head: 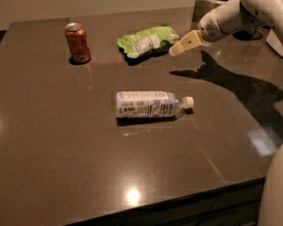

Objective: Move green rice chip bag near blue plastic bottle

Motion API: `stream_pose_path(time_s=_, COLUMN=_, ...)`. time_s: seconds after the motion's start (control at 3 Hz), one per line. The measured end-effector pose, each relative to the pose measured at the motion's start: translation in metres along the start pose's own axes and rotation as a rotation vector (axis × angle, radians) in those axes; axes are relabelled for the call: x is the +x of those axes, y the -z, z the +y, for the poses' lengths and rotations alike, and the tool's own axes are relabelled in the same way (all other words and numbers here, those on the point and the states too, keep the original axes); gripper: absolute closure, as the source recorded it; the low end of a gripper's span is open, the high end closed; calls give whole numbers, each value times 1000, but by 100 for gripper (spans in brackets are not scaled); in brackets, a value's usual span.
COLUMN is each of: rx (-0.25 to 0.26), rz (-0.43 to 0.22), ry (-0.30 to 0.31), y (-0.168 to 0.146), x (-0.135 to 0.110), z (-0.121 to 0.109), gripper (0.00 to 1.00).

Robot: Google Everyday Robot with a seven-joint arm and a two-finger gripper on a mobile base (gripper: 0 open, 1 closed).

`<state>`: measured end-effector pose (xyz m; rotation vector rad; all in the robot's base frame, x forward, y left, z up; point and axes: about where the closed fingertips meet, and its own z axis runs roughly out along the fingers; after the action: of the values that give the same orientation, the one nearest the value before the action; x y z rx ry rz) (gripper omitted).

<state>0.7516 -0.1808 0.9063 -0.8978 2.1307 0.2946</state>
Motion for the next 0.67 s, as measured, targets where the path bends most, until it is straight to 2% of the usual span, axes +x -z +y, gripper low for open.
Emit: stream_pose_path(time_s=0.67, rx=-18, rz=-31, ry=-5, y=-51, x=-21, z=-1, gripper=0)
